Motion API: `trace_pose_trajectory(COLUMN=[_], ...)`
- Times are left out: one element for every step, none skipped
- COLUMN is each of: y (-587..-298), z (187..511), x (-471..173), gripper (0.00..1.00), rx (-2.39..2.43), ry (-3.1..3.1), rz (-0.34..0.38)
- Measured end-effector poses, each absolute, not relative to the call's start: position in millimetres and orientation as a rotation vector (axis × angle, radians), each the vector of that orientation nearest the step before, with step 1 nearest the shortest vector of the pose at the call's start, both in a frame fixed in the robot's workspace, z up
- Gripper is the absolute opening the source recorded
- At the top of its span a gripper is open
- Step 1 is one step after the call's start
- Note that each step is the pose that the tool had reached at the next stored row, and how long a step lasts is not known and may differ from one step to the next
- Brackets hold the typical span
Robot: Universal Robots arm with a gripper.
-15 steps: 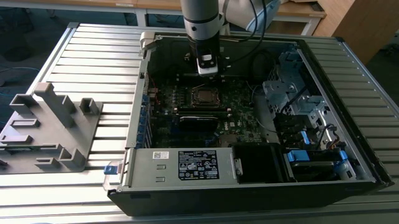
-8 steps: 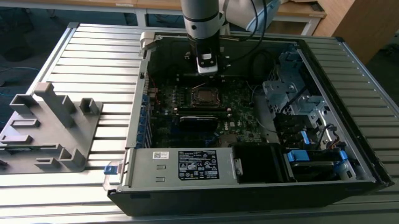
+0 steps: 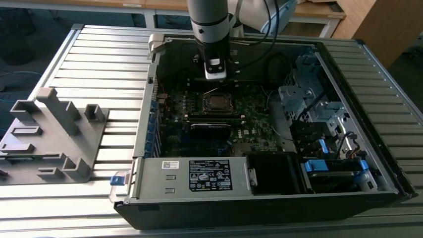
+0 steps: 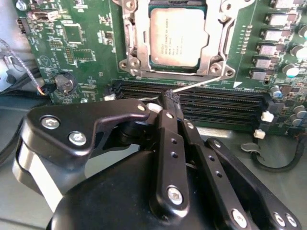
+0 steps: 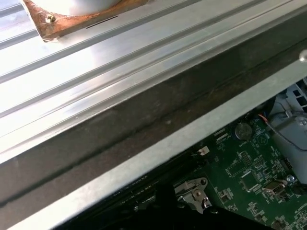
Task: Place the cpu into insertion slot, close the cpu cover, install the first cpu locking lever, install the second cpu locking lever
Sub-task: 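Install the first cpu locking lever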
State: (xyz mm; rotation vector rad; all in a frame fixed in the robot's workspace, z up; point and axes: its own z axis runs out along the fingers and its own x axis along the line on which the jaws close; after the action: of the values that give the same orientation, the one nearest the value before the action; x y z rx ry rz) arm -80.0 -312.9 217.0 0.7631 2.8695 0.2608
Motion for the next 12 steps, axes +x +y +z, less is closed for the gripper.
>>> trace_pose_trajectory(y=[-313.0,-313.1,-313.1,-313.2,-313.1,-313.1,-313.1,-313.1,-313.1,-313.1,-313.0,-313.1], z=[216.2,215.4,214.9,214.8,214.8,214.8,214.7,214.7,214.5,214.1,213.9,213.7], x=[-80.6,-80.9,-81.0,-81.1,-81.1,-81.1,-81.1,-81.1,-81.1,-81.0,-80.9,-80.8], gripper=[0.11,0.11,0.11,0.11,0.11,0.11,0.11,0.11,0.11,0.11,0.11,0.11], rx=[0.764,0.765,0.766,0.766,0.766,0.766,0.766,0.766,0.766,0.766,0.766,0.767], ry=[2.868,2.867,2.867,2.867,2.867,2.867,2.867,2.866,2.866,2.865,2.865,2.864], rz=[0.262,0.263,0.264,0.264,0.264,0.264,0.264,0.264,0.264,0.264,0.264,0.263])
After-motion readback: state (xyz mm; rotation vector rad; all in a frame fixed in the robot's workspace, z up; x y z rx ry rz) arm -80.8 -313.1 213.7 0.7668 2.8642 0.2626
